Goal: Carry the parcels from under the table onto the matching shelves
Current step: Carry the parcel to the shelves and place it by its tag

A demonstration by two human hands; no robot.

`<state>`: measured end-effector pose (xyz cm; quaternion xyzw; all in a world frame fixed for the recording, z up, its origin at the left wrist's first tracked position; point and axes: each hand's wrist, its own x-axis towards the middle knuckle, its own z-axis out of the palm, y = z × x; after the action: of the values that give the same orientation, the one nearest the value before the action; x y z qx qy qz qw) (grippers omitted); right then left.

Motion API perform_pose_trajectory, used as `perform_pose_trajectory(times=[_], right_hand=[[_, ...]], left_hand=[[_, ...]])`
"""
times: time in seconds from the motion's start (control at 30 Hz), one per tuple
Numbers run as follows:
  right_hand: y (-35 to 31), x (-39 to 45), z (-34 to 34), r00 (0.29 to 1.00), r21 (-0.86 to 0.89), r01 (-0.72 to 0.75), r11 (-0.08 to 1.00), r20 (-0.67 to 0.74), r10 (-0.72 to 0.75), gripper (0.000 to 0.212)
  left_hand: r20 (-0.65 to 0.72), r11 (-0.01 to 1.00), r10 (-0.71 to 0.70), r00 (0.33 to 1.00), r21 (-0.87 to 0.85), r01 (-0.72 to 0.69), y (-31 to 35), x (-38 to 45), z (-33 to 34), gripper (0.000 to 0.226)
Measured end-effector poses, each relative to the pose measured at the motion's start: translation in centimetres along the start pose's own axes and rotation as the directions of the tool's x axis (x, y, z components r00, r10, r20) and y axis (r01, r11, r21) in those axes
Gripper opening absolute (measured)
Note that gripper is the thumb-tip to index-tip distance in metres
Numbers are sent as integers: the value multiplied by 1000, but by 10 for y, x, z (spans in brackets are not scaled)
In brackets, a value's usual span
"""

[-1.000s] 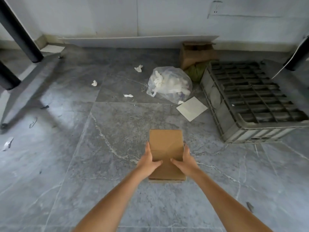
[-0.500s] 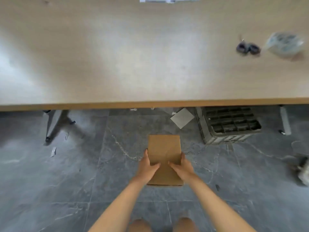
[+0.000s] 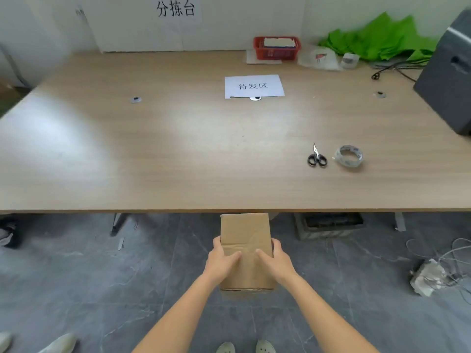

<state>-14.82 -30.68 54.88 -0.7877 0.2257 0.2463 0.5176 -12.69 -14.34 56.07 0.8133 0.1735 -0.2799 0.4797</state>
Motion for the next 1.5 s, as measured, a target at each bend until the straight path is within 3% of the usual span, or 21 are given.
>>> perform_pose_trajectory(times=[0.17, 0.3, 0.4, 0.47, 0.57, 0.6, 0.7, 0.8, 0.87, 1.0, 1.1, 1.37, 1.4, 1.5], right_hand=[[-55, -37, -18, 998, 73, 56, 996, 31, -59, 53], [-91, -54, -25, 981, 83, 196, 977, -5, -196, 39], [-114, -68, -32, 955, 114, 295, 949, -65, -289, 23], [-126, -77, -35, 940, 173, 335, 926, -124, -317, 37], [-146, -89, -34, 935, 173, 341, 924, -162, -315, 88], [-151, -90, -32, 935, 171, 342, 924, -158, -317, 88], [-165, -95, -28, 922, 188, 384, 904, -124, -366, 59], [-178, -97, -22, 886, 263, 463, 846, -128, -445, 29], [-191, -98, -17, 880, 324, 472, 820, -120, -459, 30], [-211, -94, -1, 806, 295, 558, 776, 31, -591, 25], [-227, -94, 14, 779, 317, 535, 783, 175, -602, 35], [-257, -99, 69, 738, 193, 427, 883, 489, -464, 96], [-258, -102, 76, 724, 171, 419, 892, 530, -442, 91], [-260, -111, 96, 665, 163, 441, 882, 601, -443, 43]], left_hand=[[-43, 980, 15, 999, -199, -23, 36, -45, -30, 72], [-90, 939, 47, 995, -336, -74, 50, -65, -58, 71], [-106, 921, 107, 989, -363, -139, 64, -74, -81, 88], [-116, 936, 116, 986, -319, -147, 75, -78, -95, 96], [-140, 962, 117, 983, -231, -147, 89, -82, -109, 93], [-120, 961, 125, 985, -232, -150, 94, -85, -113, 94], [-26, 941, 226, 974, -253, -225, 99, -90, -124, 108], [7, 873, 340, 940, -373, -313, 96, -100, -138, 79], [-15, 825, 347, 938, -470, -313, 89, -106, -148, 65], [-65, 562, 388, 920, -774, -291, 67, -123, -166, 48], [-122, 425, 345, 930, -864, -271, 49, -138, -180, 46], [-339, 337, 149, 929, -866, -370, -2, -170, -201, 42], [-361, 326, 117, 925, -866, -379, -9, -174, -201, 42], [-435, 312, 13, 900, -854, -417, -33, -192, -200, 40]])
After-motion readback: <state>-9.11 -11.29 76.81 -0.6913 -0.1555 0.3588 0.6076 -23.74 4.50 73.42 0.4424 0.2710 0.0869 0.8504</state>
